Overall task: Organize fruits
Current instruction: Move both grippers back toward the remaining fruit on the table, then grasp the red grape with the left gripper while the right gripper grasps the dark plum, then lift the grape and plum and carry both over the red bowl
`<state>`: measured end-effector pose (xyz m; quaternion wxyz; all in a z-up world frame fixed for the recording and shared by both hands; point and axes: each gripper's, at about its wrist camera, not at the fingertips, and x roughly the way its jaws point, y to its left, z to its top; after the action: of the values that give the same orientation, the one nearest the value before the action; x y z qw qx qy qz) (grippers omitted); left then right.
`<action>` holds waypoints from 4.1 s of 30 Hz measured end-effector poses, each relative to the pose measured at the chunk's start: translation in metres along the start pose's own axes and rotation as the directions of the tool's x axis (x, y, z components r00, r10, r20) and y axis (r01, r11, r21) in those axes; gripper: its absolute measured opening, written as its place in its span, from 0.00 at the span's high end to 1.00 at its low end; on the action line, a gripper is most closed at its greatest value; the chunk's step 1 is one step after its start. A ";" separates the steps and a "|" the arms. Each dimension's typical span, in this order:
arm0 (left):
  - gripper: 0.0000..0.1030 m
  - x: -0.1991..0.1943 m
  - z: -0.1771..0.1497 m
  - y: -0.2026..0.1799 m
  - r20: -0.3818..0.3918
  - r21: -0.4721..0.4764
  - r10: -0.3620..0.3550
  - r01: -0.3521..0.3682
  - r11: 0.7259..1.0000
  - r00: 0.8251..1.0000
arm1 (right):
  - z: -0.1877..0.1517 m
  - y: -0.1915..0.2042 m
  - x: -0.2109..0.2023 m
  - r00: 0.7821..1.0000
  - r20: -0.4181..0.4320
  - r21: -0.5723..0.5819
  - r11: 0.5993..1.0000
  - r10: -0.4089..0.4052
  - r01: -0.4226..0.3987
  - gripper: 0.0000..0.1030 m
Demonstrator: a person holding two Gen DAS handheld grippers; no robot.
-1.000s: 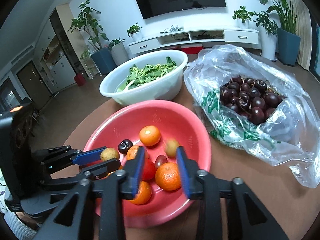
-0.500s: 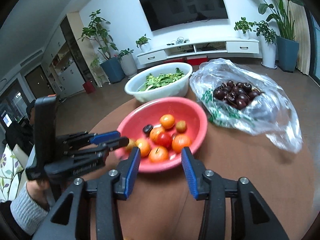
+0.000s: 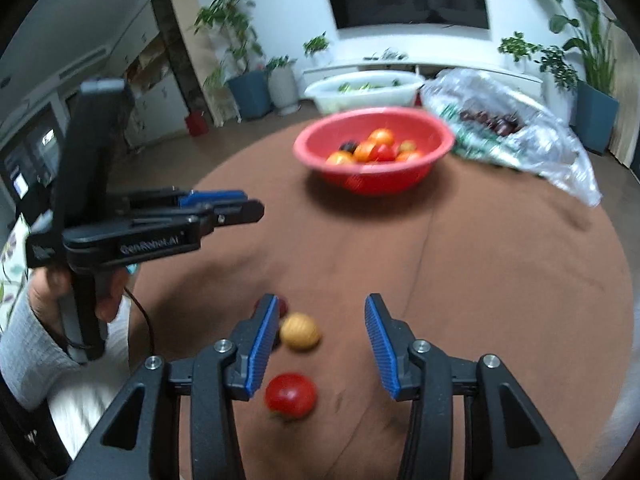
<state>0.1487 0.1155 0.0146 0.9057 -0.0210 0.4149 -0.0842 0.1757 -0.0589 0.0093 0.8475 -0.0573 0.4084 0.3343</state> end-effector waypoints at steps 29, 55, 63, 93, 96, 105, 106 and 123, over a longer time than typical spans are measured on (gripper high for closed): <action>0.75 -0.012 -0.029 0.007 -0.012 -0.051 -0.024 0.023 0.998 1.000 | -0.010 0.035 0.024 0.999 -0.036 -0.042 0.999 0.009 -0.011 0.46; 0.74 -0.014 -0.028 0.012 0.006 -0.076 -0.034 0.034 0.997 0.999 | -0.006 0.053 0.028 0.996 -0.088 -0.062 0.998 0.021 -0.026 0.38; 0.74 -0.014 -0.028 0.010 0.007 -0.068 -0.032 0.032 0.997 0.999 | -0.010 0.054 0.039 0.993 -0.117 -0.043 0.999 0.013 -0.018 0.45; 0.74 0.001 -0.044 -0.037 -0.101 0.132 -0.128 0.141 0.981 0.987 | -0.018 0.012 -0.006 0.999 -0.040 0.082 0.997 0.004 0.000 0.73; 0.74 0.007 -0.045 -0.043 -0.114 0.153 -0.120 0.137 0.979 0.986 | -0.021 0.006 -0.009 1.000 -0.029 0.107 0.994 0.006 -0.003 0.73; 0.74 0.021 -0.040 -0.049 -0.114 0.198 -0.082 0.103 0.975 0.990 | -0.024 0.000 -0.012 1.000 -0.005 0.135 0.991 0.020 -0.019 0.73; 0.74 0.022 -0.039 -0.048 -0.114 0.196 -0.082 0.103 0.975 0.990 | -0.024 0.000 -0.013 1.000 -0.001 0.137 0.990 0.020 -0.020 0.73; 0.75 0.046 -0.029 -0.045 -0.126 0.218 -0.026 0.054 0.974 0.992 | -0.025 -0.008 -0.015 0.999 0.021 0.173 0.985 0.025 -0.028 0.72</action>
<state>0.1500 0.0643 -0.0340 0.8734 0.0766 0.4572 -0.1491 0.1578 -0.0824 0.0017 0.8485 0.0252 0.4288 0.3092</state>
